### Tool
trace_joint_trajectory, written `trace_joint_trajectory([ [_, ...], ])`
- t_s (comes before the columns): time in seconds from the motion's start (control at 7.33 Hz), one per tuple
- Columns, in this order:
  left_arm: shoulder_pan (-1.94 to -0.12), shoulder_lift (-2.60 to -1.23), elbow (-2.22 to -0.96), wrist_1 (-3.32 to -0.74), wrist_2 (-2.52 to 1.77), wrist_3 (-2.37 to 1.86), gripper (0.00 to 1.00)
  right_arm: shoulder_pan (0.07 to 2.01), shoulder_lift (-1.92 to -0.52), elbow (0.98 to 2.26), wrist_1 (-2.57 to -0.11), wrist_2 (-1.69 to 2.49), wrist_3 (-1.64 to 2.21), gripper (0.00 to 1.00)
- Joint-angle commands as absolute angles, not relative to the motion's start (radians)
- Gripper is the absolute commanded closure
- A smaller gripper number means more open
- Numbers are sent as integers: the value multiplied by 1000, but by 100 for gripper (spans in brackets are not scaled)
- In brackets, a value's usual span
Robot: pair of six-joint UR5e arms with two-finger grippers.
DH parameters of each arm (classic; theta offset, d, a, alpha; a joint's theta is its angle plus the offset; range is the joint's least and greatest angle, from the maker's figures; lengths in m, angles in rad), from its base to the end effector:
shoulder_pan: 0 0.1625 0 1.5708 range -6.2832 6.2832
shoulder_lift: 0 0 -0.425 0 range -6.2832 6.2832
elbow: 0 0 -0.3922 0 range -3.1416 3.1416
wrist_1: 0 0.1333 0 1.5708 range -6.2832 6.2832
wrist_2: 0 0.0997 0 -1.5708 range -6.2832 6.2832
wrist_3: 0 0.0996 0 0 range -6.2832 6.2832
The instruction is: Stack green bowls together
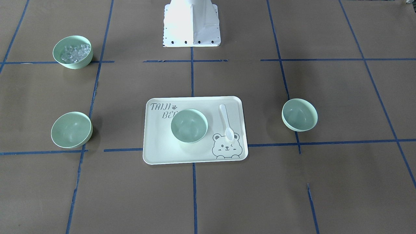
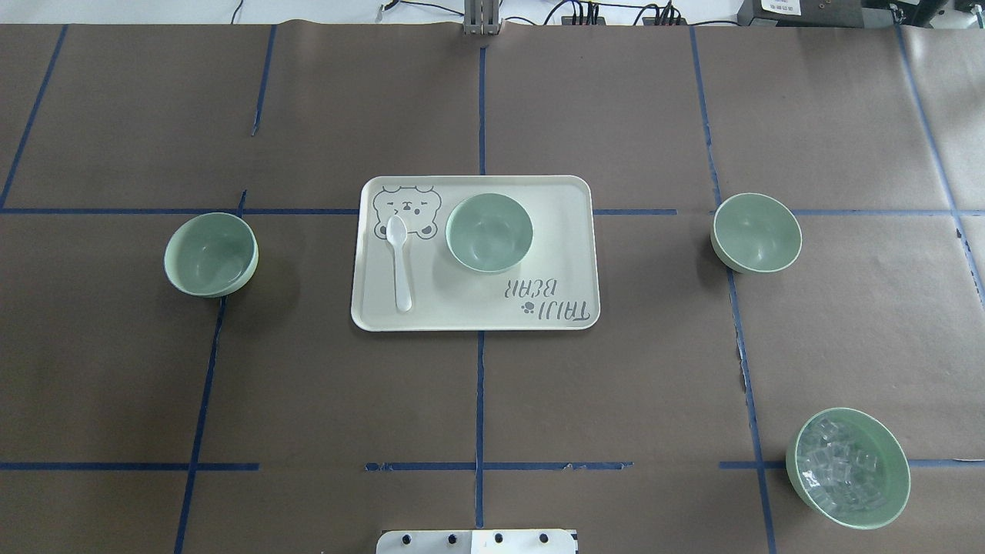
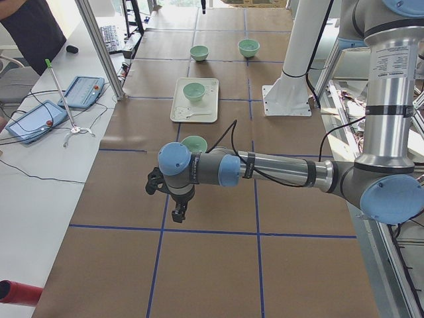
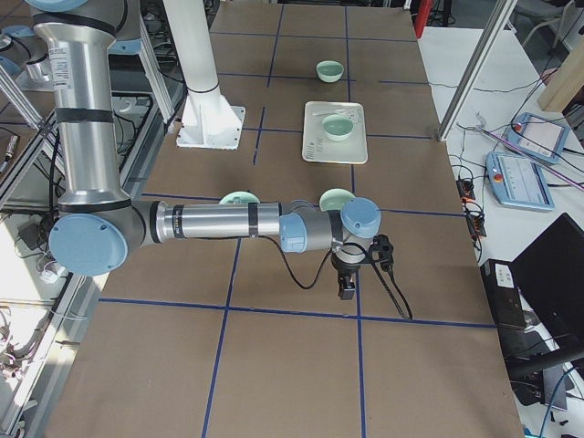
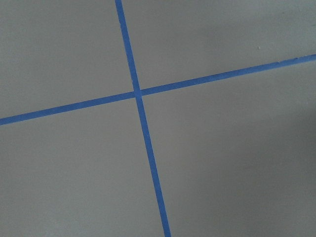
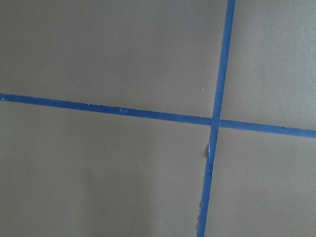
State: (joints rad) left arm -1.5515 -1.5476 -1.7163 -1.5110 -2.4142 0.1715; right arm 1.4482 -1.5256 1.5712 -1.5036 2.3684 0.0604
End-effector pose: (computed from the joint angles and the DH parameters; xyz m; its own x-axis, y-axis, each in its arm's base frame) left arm -0.0496 -0.4841 0.5994 0.6509 0.2289 -0.7239 -0.1323 0.9731 0.1888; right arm -0.0018 -0.5216 0.6271 0.6894 -0.1055 0.7166 0.0800 0.9944 0.0694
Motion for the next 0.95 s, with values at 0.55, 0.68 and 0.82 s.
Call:
trace_joint_trajectory([
  [0.55,-1551,-1537,-1760,-1595,-2421,176,0,1419,-1532,1557,-1442,2370,63,0],
  [0.68,-1549,-1523,-1747,-1652,-2422,175,0,1354,-1528,1571,-1412,2368,69,0],
  [0.82,-1530,-1514,-1731,-1678,-2457,178,0,1313,-1526,1568,-1361,2368,174,0],
])
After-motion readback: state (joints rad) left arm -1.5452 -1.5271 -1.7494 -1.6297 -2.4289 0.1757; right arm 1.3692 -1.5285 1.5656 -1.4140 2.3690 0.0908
